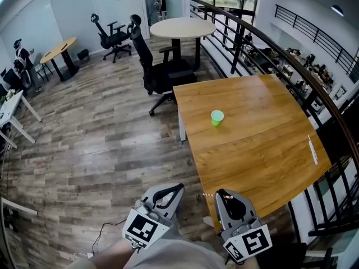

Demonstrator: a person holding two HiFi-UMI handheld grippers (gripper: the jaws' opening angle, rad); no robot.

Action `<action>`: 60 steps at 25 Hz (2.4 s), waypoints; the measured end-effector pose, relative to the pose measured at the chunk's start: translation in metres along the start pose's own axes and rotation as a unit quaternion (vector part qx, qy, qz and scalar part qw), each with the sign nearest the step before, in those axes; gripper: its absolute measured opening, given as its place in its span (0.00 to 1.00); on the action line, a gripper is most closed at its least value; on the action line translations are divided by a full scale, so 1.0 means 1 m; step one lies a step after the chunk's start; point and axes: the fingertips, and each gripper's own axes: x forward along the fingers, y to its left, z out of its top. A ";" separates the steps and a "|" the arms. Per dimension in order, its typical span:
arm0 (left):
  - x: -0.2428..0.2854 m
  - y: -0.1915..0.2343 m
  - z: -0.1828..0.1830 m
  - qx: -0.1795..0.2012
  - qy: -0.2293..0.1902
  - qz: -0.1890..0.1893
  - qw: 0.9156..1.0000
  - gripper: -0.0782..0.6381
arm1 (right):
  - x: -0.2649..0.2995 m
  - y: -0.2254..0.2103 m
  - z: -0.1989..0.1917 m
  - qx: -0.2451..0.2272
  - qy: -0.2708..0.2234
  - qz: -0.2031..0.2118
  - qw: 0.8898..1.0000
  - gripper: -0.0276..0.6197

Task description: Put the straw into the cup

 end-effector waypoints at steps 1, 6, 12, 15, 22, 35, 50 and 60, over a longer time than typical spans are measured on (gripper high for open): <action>0.008 0.012 0.002 -0.001 0.000 -0.002 1.000 0.13 | 0.013 -0.006 0.001 0.001 0.001 -0.001 1.000 0.09; 0.053 0.066 0.004 -0.006 0.004 -0.018 1.000 0.13 | 0.071 -0.039 0.007 0.004 0.002 -0.018 1.000 0.09; 0.111 0.132 0.020 -0.005 0.005 -0.047 0.999 0.13 | 0.138 -0.085 0.029 0.012 0.016 -0.051 0.999 0.09; 0.135 0.165 0.024 0.003 0.002 -0.067 0.998 0.13 | 0.175 -0.102 0.036 0.012 0.021 -0.066 0.998 0.09; 0.190 0.237 0.031 0.005 0.005 -0.108 0.994 0.13 | 0.246 -0.148 0.050 0.015 0.023 -0.125 0.992 0.09; 0.252 0.285 0.039 0.010 0.001 -0.172 0.985 0.13 | 0.292 -0.202 0.070 0.010 0.023 -0.208 0.978 0.09; 0.298 0.268 0.030 0.000 0.025 -0.173 0.985 0.13 | 0.300 -0.260 0.077 0.001 0.021 -0.213 0.977 0.09; 0.329 0.250 0.038 0.046 0.021 -0.166 0.985 0.13 | 0.315 -0.295 0.075 0.000 0.020 -0.198 0.980 0.09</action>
